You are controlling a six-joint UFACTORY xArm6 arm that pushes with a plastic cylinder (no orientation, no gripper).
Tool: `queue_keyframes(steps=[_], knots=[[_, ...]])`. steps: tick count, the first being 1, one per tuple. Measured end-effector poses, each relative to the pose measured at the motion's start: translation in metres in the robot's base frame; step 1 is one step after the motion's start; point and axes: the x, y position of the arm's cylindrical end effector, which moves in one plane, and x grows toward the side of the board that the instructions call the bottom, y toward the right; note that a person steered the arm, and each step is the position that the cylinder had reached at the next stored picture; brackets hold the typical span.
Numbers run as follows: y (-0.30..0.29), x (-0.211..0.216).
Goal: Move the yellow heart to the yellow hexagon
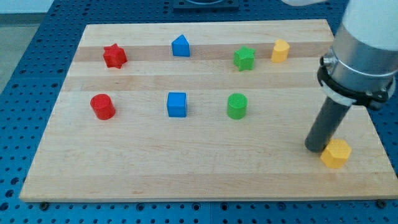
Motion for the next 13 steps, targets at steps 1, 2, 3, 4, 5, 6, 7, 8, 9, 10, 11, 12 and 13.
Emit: queue_keyframes(steps=[1,2,3,4,5,6,7,8,9,10,11,12,13], knots=[[0.0,0.0],[0.0,-0.019],[0.001,-0.089],[0.058,-0.118],[0.086,-0.177],[0.067,-0.28],[0.014,-0.326],[-0.014,-0.326],[-0.035,-0.32],[-0.03,-0.319],[-0.029,-0.307],[-0.029,-0.279],[-0.029,-0.254]])
